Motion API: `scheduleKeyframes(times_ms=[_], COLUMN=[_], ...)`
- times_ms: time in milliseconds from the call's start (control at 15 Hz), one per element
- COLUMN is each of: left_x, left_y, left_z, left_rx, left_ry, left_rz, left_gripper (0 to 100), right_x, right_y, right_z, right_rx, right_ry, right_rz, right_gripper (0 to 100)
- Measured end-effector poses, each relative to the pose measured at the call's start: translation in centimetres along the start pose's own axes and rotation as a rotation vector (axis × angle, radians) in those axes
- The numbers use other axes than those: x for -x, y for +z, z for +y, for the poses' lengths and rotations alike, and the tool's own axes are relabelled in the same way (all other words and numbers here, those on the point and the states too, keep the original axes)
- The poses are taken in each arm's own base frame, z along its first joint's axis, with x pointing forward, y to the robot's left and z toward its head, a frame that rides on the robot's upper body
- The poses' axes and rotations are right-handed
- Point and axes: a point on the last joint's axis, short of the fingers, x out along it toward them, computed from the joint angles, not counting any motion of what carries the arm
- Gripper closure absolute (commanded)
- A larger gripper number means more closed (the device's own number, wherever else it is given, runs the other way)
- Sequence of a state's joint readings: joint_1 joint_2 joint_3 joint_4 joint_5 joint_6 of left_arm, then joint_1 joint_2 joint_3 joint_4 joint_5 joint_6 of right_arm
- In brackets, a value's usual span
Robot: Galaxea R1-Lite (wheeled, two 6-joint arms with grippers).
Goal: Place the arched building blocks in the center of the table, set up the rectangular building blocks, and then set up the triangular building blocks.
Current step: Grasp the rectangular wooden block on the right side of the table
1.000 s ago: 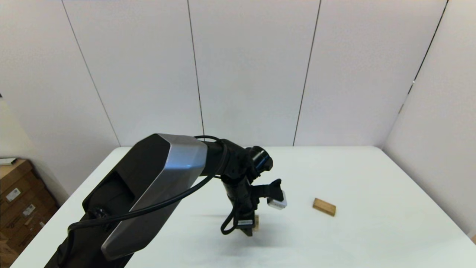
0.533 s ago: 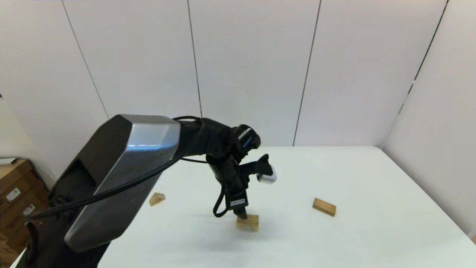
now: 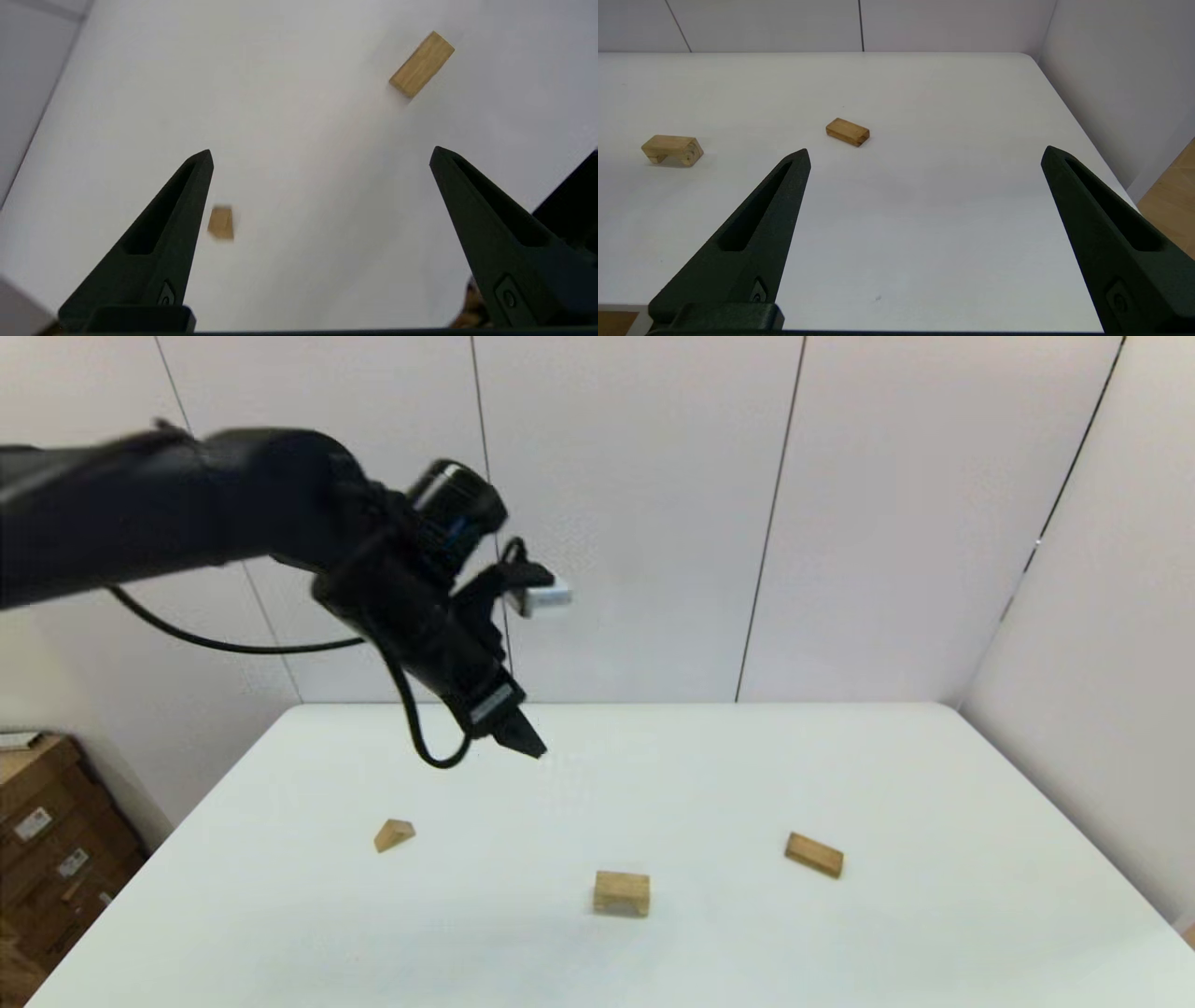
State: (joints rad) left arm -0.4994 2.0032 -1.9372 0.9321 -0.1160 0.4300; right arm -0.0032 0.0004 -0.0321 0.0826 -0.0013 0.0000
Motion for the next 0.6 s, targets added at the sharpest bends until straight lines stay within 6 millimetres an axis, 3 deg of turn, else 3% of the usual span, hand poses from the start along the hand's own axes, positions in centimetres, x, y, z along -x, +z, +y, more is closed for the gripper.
scheduleKeyframes(times_ms=[267, 467, 600], left_x=[10.4, 16.5, 19.1], left_y=[-4.9, -10.2, -13.8], left_z=[0.4, -1.7, -3.7], left_rx=[0.175, 0.258, 0.311], left_ry=[0.134, 0.243, 0.322], left_rz=[-0.106, -0.160, -0.173], left_gripper=[0, 0, 0], right_x=[0.0, 0.0, 0.0], right_y=[0.0, 0.0, 0.0], right_z=[0.0, 0.0, 0.0], right_rx=[0.000, 0.000, 0.000], right_ry=[0.000, 0.000, 0.000], right_rz=[0.000, 0.000, 0.000], right_gripper=[0, 0, 0])
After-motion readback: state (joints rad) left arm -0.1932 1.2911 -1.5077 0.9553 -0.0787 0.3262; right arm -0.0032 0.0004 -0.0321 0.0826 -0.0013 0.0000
